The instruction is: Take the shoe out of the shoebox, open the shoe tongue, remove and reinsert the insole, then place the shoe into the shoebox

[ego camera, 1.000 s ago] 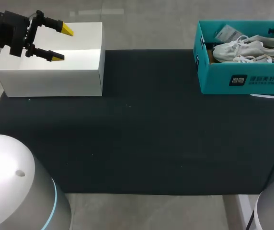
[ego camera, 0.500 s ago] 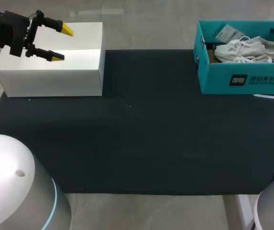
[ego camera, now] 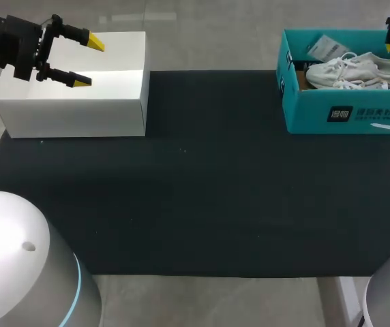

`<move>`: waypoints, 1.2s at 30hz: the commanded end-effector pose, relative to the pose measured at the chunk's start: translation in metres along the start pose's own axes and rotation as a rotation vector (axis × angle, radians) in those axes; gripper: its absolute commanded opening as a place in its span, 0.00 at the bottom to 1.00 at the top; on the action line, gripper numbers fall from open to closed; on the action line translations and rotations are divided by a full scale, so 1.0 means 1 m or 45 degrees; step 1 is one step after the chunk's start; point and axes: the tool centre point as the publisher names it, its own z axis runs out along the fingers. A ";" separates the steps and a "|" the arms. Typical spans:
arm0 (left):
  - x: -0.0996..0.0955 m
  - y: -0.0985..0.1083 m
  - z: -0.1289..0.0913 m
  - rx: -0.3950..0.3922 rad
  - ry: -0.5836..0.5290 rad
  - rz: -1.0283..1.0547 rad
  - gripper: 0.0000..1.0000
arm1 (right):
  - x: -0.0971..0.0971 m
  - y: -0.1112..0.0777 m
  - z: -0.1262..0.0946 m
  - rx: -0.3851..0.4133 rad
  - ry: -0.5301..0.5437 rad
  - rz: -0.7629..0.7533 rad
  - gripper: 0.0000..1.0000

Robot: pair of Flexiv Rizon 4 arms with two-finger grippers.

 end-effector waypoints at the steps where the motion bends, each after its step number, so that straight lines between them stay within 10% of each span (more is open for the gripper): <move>1: -0.001 0.000 0.000 0.000 0.005 0.000 1.00 | -0.001 -0.034 -0.034 -0.106 0.044 0.013 1.00; 25: -0.001 0.000 0.000 0.000 0.005 0.000 1.00 | 0.030 -0.176 -0.100 -0.292 0.140 0.054 1.00; 36: -0.001 0.000 0.000 0.000 0.005 0.000 1.00 | 0.030 -0.180 -0.102 -0.288 0.144 0.048 1.00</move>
